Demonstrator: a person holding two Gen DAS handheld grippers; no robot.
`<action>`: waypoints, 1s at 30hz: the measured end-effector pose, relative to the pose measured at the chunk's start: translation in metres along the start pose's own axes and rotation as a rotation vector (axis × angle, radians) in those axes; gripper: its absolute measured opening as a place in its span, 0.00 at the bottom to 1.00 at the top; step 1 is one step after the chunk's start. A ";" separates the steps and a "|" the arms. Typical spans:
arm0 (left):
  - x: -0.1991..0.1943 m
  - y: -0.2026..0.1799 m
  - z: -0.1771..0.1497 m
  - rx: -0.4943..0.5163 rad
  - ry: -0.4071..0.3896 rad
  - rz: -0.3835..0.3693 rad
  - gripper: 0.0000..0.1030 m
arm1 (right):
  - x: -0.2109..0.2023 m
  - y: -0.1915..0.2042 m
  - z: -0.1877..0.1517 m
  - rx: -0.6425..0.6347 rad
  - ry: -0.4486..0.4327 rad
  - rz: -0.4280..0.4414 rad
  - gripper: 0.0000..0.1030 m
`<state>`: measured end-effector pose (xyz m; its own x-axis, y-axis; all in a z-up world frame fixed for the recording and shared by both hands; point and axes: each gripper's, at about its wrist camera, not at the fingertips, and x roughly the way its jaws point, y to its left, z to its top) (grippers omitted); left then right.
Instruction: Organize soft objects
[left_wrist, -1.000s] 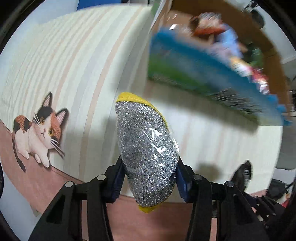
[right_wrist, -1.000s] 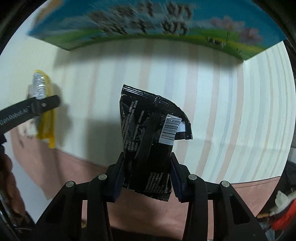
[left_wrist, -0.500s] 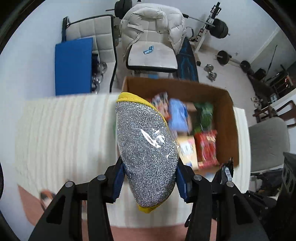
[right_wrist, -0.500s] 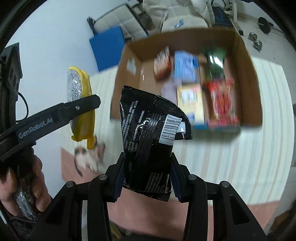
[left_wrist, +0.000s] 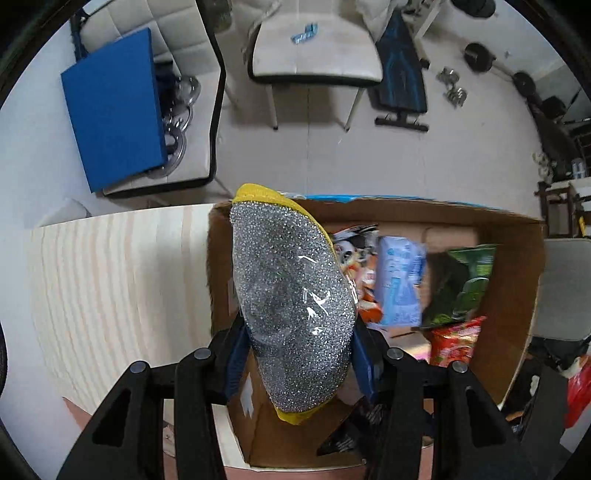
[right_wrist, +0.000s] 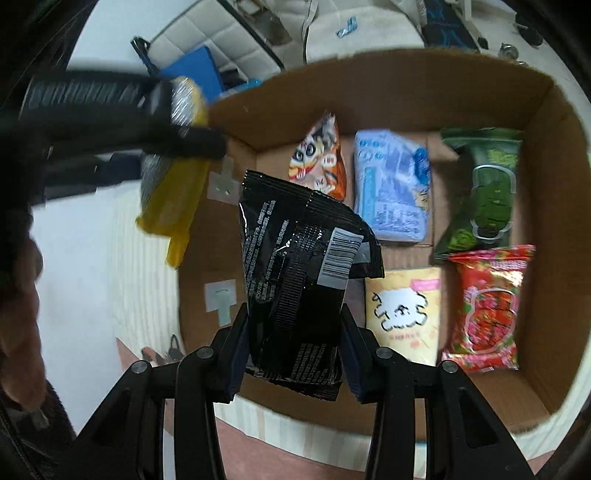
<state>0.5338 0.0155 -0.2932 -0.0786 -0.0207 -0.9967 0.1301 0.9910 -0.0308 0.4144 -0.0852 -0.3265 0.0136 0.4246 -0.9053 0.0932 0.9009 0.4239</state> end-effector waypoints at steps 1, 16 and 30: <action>0.008 -0.001 0.003 0.007 0.013 0.012 0.45 | 0.004 0.000 0.001 -0.001 0.010 -0.001 0.45; 0.033 0.007 0.008 -0.022 0.052 0.058 0.56 | 0.031 -0.005 0.013 -0.015 0.092 -0.046 0.70; 0.004 -0.012 -0.050 -0.004 -0.099 0.043 0.95 | -0.033 -0.052 -0.001 0.007 -0.011 -0.220 0.74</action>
<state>0.4822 0.0104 -0.2934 0.0252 0.0089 -0.9996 0.1269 0.9918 0.0120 0.4080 -0.1464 -0.3189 0.0029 0.2171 -0.9761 0.1024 0.9709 0.2163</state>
